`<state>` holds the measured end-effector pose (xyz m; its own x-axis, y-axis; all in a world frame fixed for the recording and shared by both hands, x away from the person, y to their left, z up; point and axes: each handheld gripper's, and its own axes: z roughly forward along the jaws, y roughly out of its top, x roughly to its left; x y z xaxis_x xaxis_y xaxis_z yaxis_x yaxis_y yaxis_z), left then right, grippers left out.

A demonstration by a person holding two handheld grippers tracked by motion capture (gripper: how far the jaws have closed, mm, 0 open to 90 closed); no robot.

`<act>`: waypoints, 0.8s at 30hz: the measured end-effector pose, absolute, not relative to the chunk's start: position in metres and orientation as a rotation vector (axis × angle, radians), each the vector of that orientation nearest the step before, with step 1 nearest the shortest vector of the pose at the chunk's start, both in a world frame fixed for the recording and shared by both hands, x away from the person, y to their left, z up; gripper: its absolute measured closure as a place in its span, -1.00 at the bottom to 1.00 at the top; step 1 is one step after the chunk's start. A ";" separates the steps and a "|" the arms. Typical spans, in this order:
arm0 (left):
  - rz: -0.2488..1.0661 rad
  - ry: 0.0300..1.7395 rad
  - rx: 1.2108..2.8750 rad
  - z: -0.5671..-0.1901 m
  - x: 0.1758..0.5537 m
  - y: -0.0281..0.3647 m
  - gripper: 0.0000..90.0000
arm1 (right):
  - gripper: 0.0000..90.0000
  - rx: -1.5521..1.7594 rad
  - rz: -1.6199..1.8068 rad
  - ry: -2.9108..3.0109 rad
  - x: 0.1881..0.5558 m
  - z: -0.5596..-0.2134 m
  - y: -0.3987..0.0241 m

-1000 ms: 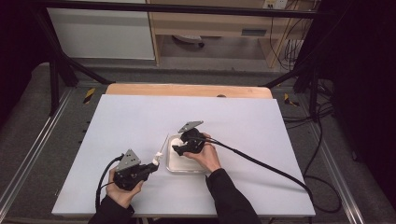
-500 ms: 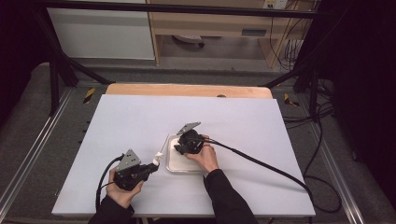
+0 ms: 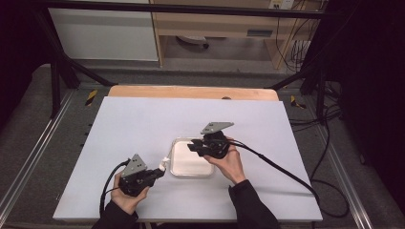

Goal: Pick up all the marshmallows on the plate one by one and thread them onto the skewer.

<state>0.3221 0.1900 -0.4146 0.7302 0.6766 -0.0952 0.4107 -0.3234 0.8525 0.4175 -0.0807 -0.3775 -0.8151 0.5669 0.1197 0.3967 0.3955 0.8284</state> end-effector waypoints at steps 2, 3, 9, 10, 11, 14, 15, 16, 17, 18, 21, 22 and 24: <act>0.333 0.814 1.961 -0.415 0.321 0.187 0.98 | 0.64 0.851 1.448 2.440 0.409 -0.368 -0.090; 0.330 0.808 1.961 -0.415 0.321 0.186 0.98 | 0.65 0.840 1.474 2.425 0.405 -0.364 -0.094; 0.327 0.782 1.969 -0.415 0.320 0.182 0.98 | 0.66 0.811 1.604 2.367 0.387 -0.341 -0.109; 0.328 0.780 1.970 -0.415 0.319 0.181 0.98 | 0.66 0.810 1.621 2.357 0.386 -0.337 -0.111; 0.329 0.776 1.971 -0.415 0.319 0.181 0.98 | 0.67 0.808 1.632 2.349 0.384 -0.335 -0.113; 0.334 0.771 1.975 -0.414 0.319 0.179 0.98 | 0.68 0.811 1.672 2.331 0.382 -0.329 -0.117; 0.334 0.772 1.970 -0.414 0.318 0.178 0.98 | 0.68 0.811 1.690 2.325 0.382 -0.328 -0.118; 0.339 0.766 1.977 -0.414 0.318 0.178 0.98 | 0.68 0.814 1.710 2.320 0.381 -0.326 -0.118; 0.341 0.766 1.979 -0.414 0.318 0.177 0.98 | 0.68 0.812 1.731 2.316 0.381 -0.326 -0.118; 0.342 0.766 1.985 -0.414 0.317 0.177 0.98 | 0.68 0.810 1.750 2.316 0.381 -0.326 -0.118; 0.333 0.765 1.989 -0.413 0.315 0.175 0.98 | 0.69 0.815 1.784 2.317 0.381 -0.326 -0.116; 0.335 0.762 1.989 -0.413 0.315 0.174 0.98 | 0.69 0.811 1.797 2.320 0.381 -0.327 -0.115; 0.335 0.759 1.993 -0.413 0.315 0.174 0.98 | 0.69 0.811 1.816 2.319 0.382 -0.328 -0.112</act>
